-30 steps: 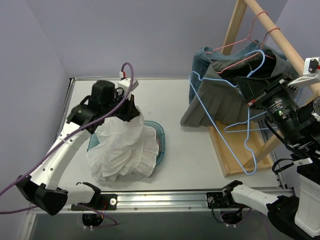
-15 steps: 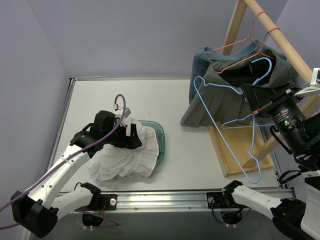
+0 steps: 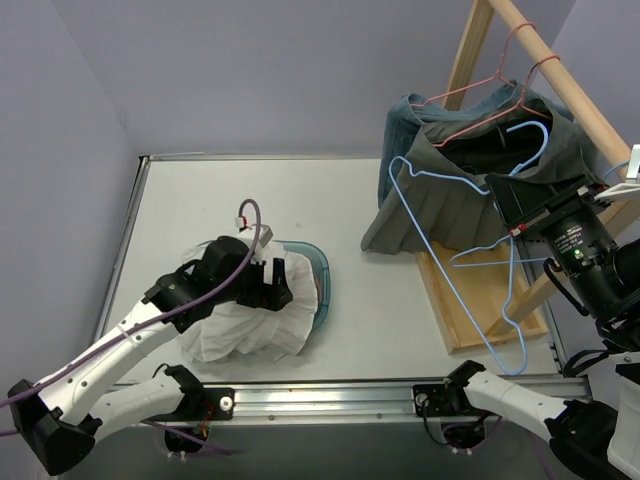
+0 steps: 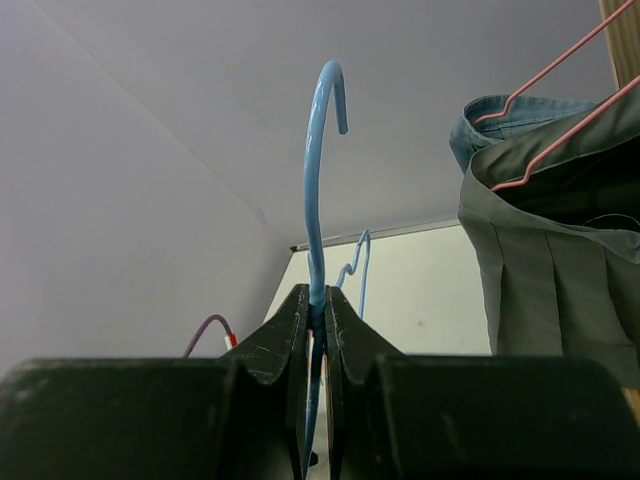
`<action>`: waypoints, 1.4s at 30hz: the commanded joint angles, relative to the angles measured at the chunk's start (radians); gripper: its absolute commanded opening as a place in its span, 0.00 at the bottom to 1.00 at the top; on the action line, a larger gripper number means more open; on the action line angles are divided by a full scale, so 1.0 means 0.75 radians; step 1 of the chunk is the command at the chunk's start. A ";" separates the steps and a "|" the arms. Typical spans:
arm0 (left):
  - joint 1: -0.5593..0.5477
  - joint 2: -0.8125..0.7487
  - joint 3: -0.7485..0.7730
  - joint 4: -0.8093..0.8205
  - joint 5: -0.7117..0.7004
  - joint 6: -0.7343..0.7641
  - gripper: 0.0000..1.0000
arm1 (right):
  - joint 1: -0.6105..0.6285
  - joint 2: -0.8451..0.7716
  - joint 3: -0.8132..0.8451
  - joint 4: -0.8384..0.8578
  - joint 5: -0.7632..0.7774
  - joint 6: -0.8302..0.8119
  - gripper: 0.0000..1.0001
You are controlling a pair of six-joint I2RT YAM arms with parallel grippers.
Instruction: Remove the skirt from the hanger
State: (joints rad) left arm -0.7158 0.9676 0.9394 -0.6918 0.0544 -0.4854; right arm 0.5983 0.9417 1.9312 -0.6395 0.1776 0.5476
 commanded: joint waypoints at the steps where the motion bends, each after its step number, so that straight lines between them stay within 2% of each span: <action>1: -0.148 0.098 0.016 0.006 -0.383 -0.134 0.94 | 0.016 -0.012 -0.010 0.086 0.035 0.002 0.00; 5: -0.352 0.248 -0.035 0.065 -0.614 -0.305 0.94 | 0.024 -0.018 0.018 0.055 0.056 0.000 0.00; 7: -0.367 0.287 -0.133 0.106 -0.647 -0.418 0.94 | 0.031 -0.018 0.041 0.035 0.078 -0.010 0.00; 9: -0.351 0.295 -0.191 0.188 -0.643 -0.433 0.94 | 0.039 -0.024 0.057 0.012 0.097 -0.018 0.00; 13: -0.342 0.342 -0.201 0.160 -0.761 -0.422 0.94 | 0.067 -0.047 0.051 -0.004 0.142 -0.016 0.00; 15: -0.336 0.358 -0.191 0.147 -0.813 -0.390 0.98 | 0.078 -0.053 0.041 -0.004 0.150 -0.012 0.00; 16: -0.324 0.368 -0.185 0.149 -0.815 -0.372 0.67 | 0.082 -0.059 0.037 -0.004 0.154 -0.012 0.00; 18: -0.326 0.360 -0.130 0.119 -0.841 -0.337 0.20 | 0.090 -0.061 0.031 -0.006 0.168 -0.010 0.00; 19: -0.334 0.336 -0.105 0.104 -0.866 -0.318 0.03 | 0.094 -0.061 0.031 -0.006 0.166 -0.010 0.00; 23: -0.334 0.254 0.079 0.017 -0.958 -0.161 0.02 | 0.106 -0.061 0.029 -0.008 0.174 -0.012 0.00; 25: -0.330 0.225 0.216 0.016 -0.970 -0.006 0.02 | 0.110 -0.061 0.019 -0.004 0.180 -0.012 0.00; 27: -0.320 0.219 0.346 0.047 -0.932 0.159 0.02 | 0.116 -0.055 0.014 0.002 0.176 -0.008 0.00; 30: -0.305 0.227 0.500 0.045 -0.868 0.266 0.02 | 0.118 -0.051 0.008 0.006 0.174 -0.006 0.00; 33: -0.297 0.219 0.578 0.039 -0.827 0.316 0.02 | 0.121 -0.051 0.008 0.004 0.178 -0.006 0.00; 35: -0.291 0.193 0.594 0.124 -0.791 0.367 0.02 | 0.123 -0.053 0.008 0.002 0.182 -0.006 0.00; 38: -0.222 0.158 0.621 0.214 -0.642 0.487 0.02 | 0.131 -0.051 0.006 0.002 0.193 -0.008 0.00; 39: -0.187 0.158 0.639 0.219 -0.534 0.492 0.02 | 0.131 -0.053 0.004 0.002 0.195 -0.010 0.00; 42: -0.073 0.125 0.621 0.315 -0.372 0.545 0.02 | 0.141 -0.047 0.010 -0.006 0.203 -0.010 0.00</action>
State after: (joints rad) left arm -0.8333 1.1095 1.3575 -0.6384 -0.3862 -0.1783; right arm 0.6899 0.8936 1.9381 -0.6785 0.3008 0.5446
